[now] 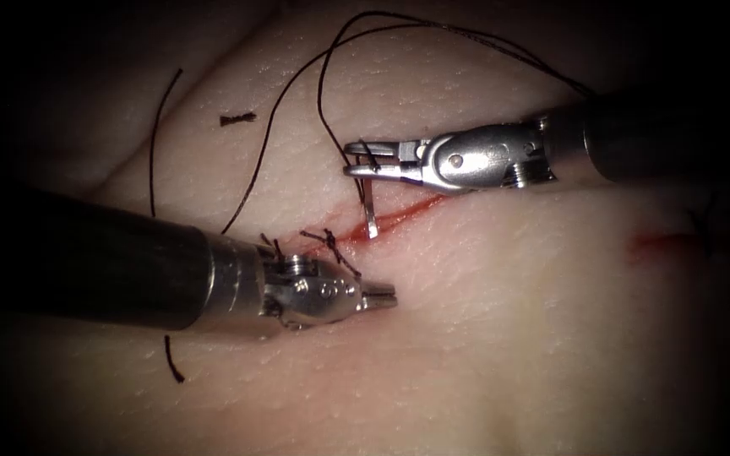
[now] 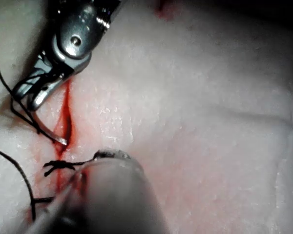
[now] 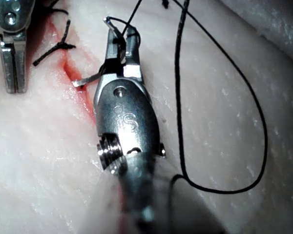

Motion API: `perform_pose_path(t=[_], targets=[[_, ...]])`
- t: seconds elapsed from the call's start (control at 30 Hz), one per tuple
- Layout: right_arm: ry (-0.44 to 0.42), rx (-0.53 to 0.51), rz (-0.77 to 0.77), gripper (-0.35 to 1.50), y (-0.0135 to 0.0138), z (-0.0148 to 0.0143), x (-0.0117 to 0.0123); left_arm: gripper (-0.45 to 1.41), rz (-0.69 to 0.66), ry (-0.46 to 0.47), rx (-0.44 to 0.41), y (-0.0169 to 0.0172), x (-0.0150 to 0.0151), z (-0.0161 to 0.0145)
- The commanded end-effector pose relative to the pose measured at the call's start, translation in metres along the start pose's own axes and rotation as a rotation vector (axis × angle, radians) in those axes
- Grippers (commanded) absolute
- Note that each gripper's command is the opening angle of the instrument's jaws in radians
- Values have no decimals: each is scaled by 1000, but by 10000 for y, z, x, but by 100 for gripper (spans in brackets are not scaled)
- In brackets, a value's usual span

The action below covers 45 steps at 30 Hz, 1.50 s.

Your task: Wound Closure

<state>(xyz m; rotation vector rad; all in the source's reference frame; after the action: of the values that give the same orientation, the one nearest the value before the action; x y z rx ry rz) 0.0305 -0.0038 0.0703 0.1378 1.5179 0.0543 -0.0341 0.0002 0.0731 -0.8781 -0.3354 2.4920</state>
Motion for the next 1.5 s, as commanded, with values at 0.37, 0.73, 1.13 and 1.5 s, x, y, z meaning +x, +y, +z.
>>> perform_pose_path(t=[0.37,0.73,1.13,1.5], targets=[[21,37,-1,-35,-4,9,-3,4,2,0,-2,1,-1,8],[14,46,30,-35,2,7,2,4,-5,0,2,0,-6,16],[12,58,67,-35,-2,9,1,4,-10,2,-3,-1,-7,15],[-24,91,241,-35,-8,10,3,4,-7,3,-3,-5,-9,16]])
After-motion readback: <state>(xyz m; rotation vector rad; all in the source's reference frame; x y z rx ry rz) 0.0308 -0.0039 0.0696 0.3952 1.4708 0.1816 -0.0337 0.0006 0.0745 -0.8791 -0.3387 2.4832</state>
